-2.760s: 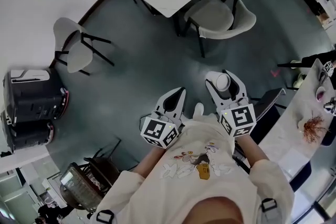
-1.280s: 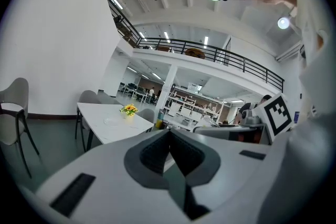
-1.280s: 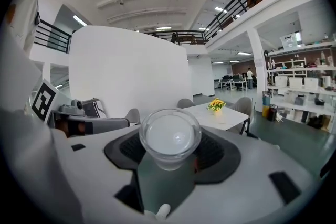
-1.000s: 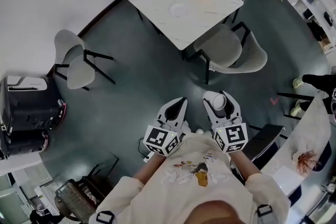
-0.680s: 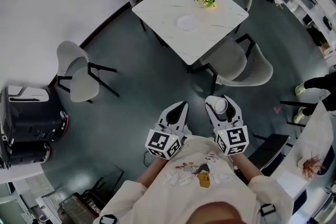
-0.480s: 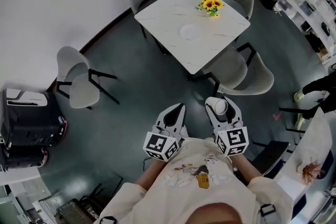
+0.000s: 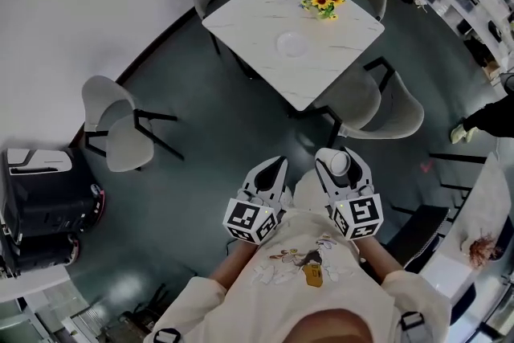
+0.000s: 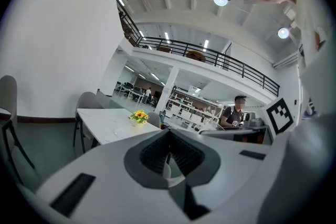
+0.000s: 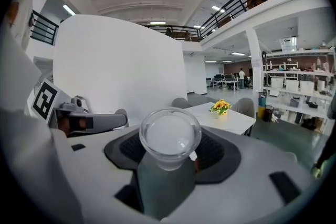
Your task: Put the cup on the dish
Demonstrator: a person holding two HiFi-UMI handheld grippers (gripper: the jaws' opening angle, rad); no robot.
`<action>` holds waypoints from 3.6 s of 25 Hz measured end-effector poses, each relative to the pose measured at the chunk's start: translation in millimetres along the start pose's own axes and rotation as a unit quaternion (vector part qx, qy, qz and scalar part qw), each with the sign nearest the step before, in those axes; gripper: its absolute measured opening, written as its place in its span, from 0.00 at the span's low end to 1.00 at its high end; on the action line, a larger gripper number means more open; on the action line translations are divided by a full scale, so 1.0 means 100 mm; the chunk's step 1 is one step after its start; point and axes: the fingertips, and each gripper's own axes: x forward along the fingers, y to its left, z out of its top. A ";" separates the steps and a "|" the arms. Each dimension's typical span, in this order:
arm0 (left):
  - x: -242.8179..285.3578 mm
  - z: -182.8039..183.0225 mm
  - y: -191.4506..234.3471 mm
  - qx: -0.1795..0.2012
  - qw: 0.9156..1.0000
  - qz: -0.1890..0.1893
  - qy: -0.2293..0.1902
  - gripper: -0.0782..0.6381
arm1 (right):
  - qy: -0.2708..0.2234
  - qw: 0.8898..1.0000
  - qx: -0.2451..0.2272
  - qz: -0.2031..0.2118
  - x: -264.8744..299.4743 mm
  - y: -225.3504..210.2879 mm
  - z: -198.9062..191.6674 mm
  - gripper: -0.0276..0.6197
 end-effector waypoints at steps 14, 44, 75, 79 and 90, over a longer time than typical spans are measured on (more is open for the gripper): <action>0.21 0.07 0.17 -0.001 1.000 0.000 0.008 0.11 | 0.005 1.000 0.000 0.004 0.31 -0.09 0.08 0.45; 2.50 0.60 0.65 0.027 0.998 0.009 0.047 0.11 | 0.000 0.999 -0.002 0.035 1.80 -1.68 0.72 0.45; 3.43 0.52 1.49 0.042 0.993 0.069 0.089 0.11 | 0.025 0.997 -0.015 0.076 3.11 -2.25 0.69 0.45; 3.51 0.46 1.61 0.037 0.993 0.068 0.093 0.11 | 0.029 0.997 -0.024 0.065 3.26 -2.30 0.62 0.45; 3.89 0.22 1.97 0.021 0.993 0.055 0.107 0.11 | 0.056 0.996 -0.038 0.064 3.69 -2.30 0.32 0.45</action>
